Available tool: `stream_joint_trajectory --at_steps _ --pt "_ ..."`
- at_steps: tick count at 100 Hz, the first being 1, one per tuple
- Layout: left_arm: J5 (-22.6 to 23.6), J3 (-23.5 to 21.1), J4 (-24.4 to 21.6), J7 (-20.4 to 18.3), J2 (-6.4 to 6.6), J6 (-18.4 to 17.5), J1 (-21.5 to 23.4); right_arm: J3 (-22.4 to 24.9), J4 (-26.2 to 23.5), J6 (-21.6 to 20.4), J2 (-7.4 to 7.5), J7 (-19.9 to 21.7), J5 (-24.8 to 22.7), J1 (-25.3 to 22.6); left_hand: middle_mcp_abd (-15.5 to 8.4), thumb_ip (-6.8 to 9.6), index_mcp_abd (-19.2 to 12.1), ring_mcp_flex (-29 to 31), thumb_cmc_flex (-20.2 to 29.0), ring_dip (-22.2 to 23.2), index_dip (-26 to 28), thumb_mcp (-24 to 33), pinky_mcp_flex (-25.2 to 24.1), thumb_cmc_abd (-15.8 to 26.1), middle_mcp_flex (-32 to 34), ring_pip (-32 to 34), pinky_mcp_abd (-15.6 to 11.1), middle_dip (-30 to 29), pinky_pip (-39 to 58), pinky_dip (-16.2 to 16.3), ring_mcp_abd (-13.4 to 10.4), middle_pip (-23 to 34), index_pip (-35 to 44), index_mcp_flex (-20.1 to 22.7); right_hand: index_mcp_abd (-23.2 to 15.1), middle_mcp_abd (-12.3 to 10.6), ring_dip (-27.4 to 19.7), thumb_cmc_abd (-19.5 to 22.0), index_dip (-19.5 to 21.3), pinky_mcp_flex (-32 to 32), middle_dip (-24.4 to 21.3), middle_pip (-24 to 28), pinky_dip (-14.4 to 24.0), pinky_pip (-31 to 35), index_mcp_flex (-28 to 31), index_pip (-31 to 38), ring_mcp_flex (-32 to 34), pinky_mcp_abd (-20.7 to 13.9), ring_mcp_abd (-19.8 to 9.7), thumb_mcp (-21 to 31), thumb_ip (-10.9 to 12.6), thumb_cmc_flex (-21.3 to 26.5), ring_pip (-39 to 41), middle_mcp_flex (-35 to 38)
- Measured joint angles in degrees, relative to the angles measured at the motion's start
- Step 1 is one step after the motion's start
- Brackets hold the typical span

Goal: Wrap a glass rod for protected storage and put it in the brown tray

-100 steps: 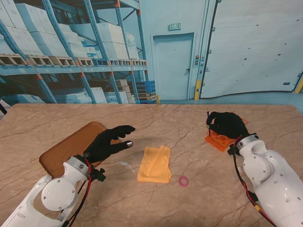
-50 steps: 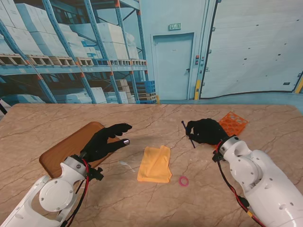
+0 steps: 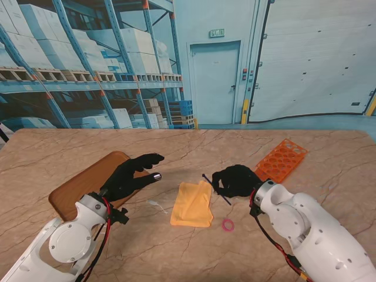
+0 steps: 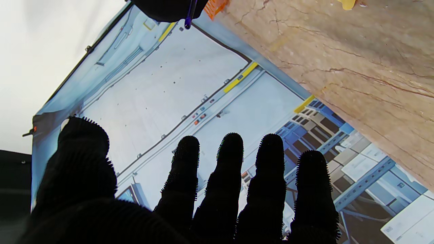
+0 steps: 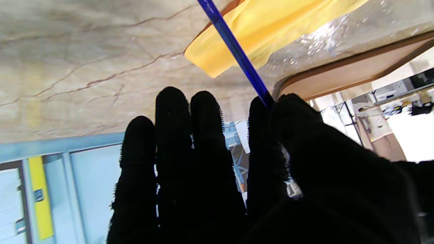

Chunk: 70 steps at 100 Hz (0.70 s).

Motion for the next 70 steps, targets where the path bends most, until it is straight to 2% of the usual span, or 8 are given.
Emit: stream_joint_trajectory --at_steps 29,44,70 --pt "0.04 -0.1 0.19 0.17 -0.02 -0.28 0.03 -7.3 1.65 -0.25 0.42 1.54 -1.01 4.38 0.01 0.0 0.0 0.0 0.0 0.0 0.0 0.0 0.0 0.0 0.0 0.0 0.0 0.0 0.0 0.0 0.0 0.0 0.0 0.0 0.03 0.13 0.01 0.0 -0.01 0.04 0.05 0.02 0.0 0.31 0.21 0.0 0.3 0.01 0.13 0.01 0.0 0.0 0.11 0.05" --pt "0.0 -0.15 0.22 0.31 -0.05 -0.28 0.1 -11.27 3.89 0.04 0.4 2.55 0.94 7.76 0.01 0.0 0.0 0.0 0.0 0.0 0.0 0.0 0.0 0.0 0.0 0.0 0.0 0.0 0.0 0.0 0.0 0.0 0.0 0.0 0.46 0.14 0.01 0.0 -0.03 0.05 0.07 0.02 0.0 0.38 0.22 0.0 0.3 0.01 0.13 0.62 0.0 0.0 0.12 0.05" --pt "-0.01 -0.27 -0.06 0.42 -0.06 -0.17 0.53 -16.22 7.27 -0.08 0.11 1.5 -0.58 12.08 0.02 0.0 0.0 0.0 0.0 0.0 0.0 0.0 -0.01 0.0 0.0 0.0 0.02 0.0 0.0 0.0 0.0 0.0 0.0 0.0 0.51 0.15 0.02 0.0 -0.06 0.62 0.09 0.15 0.0 0.4 0.24 -0.01 0.3 0.01 0.13 0.67 0.0 0.0 0.67 0.06"
